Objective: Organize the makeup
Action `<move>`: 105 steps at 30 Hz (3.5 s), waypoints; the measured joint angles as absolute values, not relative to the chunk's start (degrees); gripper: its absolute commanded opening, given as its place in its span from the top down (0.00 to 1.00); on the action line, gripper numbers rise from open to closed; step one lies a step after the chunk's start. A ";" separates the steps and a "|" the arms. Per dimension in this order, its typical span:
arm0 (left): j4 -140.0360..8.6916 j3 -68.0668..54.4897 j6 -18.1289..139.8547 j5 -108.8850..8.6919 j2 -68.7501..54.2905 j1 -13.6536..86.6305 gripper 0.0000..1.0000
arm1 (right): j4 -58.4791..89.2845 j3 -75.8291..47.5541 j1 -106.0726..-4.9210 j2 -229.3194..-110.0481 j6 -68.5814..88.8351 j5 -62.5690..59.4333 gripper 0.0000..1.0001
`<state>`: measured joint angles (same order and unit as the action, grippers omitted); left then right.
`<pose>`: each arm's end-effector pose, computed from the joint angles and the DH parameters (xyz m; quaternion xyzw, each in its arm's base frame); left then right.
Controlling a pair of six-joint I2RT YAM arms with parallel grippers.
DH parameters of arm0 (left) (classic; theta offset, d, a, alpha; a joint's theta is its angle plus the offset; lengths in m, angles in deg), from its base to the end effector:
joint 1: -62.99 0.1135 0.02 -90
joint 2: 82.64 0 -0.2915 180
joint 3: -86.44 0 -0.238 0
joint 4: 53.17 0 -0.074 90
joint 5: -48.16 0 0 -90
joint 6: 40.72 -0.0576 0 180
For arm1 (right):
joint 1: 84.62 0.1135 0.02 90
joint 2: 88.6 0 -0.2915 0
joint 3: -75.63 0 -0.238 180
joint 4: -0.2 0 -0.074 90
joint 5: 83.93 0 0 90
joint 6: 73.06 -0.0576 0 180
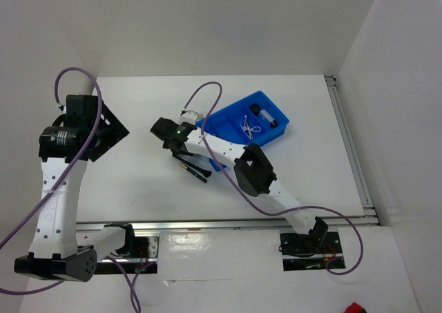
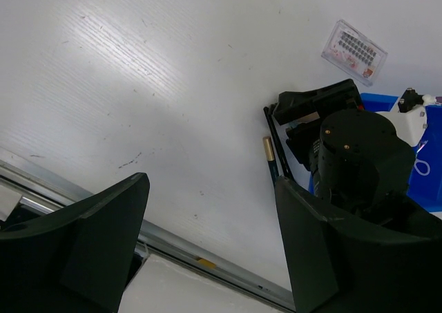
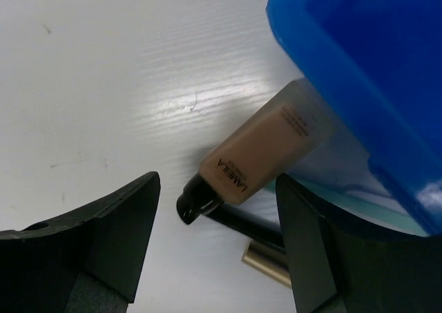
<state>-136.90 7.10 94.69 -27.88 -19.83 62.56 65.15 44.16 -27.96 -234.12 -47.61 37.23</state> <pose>0.1653 0.0127 0.4256 -0.3941 0.8325 -0.0414 0.3872 0.3305 0.4481 0.1822 0.1293 0.9278 0.0756 0.3416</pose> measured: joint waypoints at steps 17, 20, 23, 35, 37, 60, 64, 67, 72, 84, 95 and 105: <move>-136.90 7.10 94.67 -27.53 -19.72 62.56 0.13 | 58.84 46.80 -28.27 -239.01 -36.49 41.80 0.40; -136.90 7.10 94.67 -27.53 -19.72 62.56 0.13 | 56.91 46.80 -28.27 -239.10 -34.26 41.71 0.47; -136.92 7.10 94.67 -27.42 -19.72 62.56 0.13 | 54.55 46.80 -28.16 -239.10 -30.96 41.69 0.50; -137.47 8.13 94.71 -26.72 -19.72 62.56 0.13 | 47.54 47.15 -25.31 -239.08 -19.33 42.34 0.71; -137.93 9.09 94.87 -26.39 -19.72 62.56 0.13 | 46.79 46.54 -24.86 -238.64 -18.28 42.30 0.71; -130.84 12.52 94.36 -38.15 -11.48 65.97 0.18 | 25.72 6.98 -47.17 -187.28 6.24 37.89 0.70; -127.17 13.29 91.37 -43.62 -3.04 65.27 0.21 | 25.59 1.69 -54.84 -187.21 11.01 36.62 0.70; -126.32 17.09 89.86 -46.50 5.85 63.41 0.22 | 25.70 -0.37 -55.94 -188.76 14.53 34.43 0.70; -127.35 27.47 88.35 -49.96 22.97 59.04 0.22 | 25.40 -0.98 -59.61 -193.22 18.24 29.06 0.70; -131.85 46.53 86.93 -52.18 46.72 53.84 0.17 | 25.90 -2.99 -67.54 -200.59 21.11 22.56 0.68; -131.92 49.48 86.89 -51.03 54.81 52.49 0.17 | 25.55 -5.61 -67.78 -200.61 21.11 18.96 0.67; -128.77 53.48 86.93 -50.57 57.98 51.31 0.17 | 27.23 -8.41 -67.78 -200.81 21.21 18.46 0.20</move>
